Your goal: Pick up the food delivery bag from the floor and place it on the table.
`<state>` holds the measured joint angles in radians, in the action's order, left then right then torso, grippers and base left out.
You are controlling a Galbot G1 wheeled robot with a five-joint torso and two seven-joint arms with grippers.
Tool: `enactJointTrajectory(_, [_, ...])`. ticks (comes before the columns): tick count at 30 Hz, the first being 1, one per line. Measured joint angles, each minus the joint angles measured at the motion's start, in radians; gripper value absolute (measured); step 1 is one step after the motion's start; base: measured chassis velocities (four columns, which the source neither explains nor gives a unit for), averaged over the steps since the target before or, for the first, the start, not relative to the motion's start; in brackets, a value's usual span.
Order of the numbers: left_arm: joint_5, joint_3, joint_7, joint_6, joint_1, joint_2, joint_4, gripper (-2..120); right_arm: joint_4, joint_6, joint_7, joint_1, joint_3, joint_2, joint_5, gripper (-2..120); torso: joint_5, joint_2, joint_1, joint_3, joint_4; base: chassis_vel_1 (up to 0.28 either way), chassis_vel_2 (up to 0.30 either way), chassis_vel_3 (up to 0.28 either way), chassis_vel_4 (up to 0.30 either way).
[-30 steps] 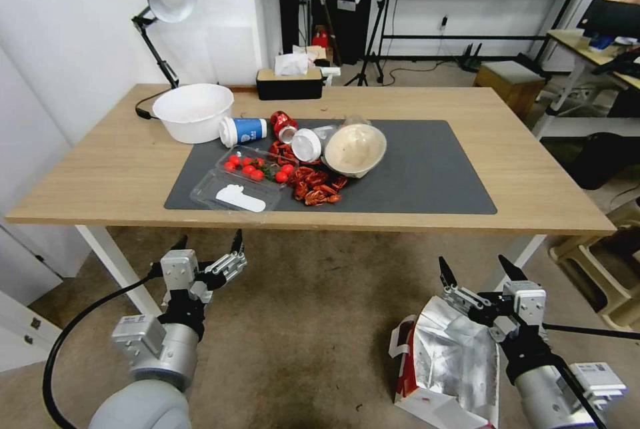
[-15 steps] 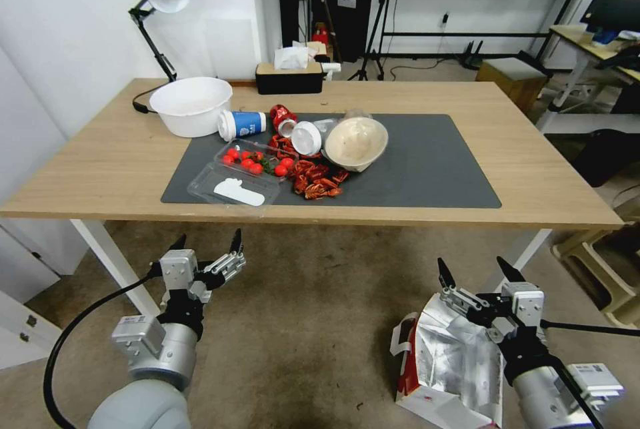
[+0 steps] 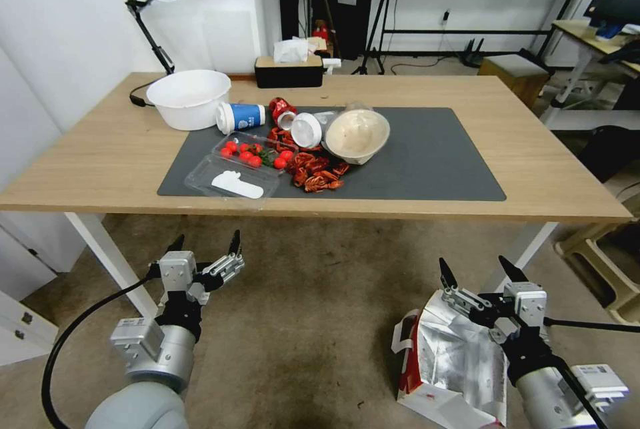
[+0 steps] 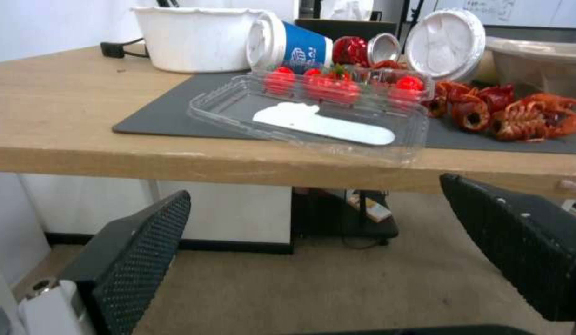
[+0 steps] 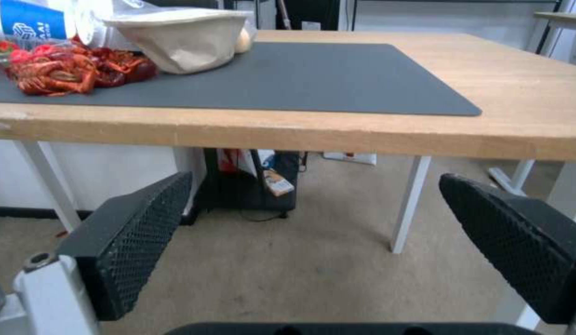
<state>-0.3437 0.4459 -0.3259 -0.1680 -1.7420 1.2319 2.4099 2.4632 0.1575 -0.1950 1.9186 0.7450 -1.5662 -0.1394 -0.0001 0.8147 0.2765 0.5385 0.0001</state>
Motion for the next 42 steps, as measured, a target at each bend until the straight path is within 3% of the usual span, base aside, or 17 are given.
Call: enactJointTrajectory(42, [0.027, -0.004, -0.013, 0.035, 0.014, 0.006, -0.040, 100, -0.039, 0.007, -0.061, 0.002, 0.005, 0.016, -0.060, 100, 0.0000, -0.182, -0.075, -0.108, 0.0000, 0.000, 0.000, 0.000, 0.000])
